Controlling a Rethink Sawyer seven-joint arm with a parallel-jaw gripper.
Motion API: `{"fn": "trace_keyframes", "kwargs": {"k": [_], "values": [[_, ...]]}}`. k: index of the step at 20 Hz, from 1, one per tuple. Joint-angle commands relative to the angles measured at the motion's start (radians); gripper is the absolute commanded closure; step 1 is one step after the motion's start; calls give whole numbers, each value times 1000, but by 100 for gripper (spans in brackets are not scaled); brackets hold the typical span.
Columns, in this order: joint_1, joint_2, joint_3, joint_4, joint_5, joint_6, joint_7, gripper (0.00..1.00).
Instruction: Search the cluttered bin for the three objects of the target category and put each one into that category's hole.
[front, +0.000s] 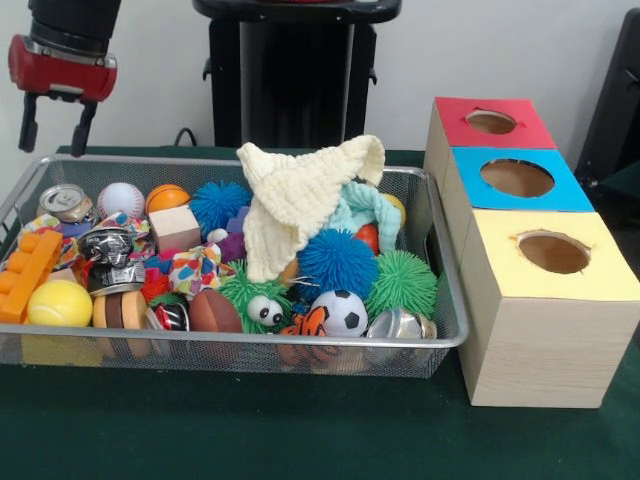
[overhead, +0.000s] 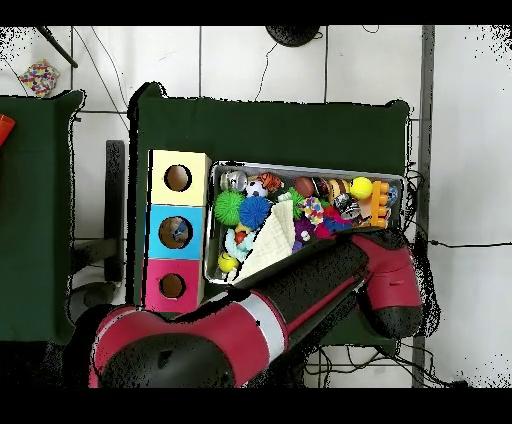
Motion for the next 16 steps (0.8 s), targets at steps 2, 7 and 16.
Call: {"fn": "trace_keyframes", "kwargs": {"k": [2,7,16], "values": [[-34,34,155,-133,75,77,113,0],[-43,65,173,-163,77,84,142,0],[-80,41,234,-170,104,44,97,0]]}}
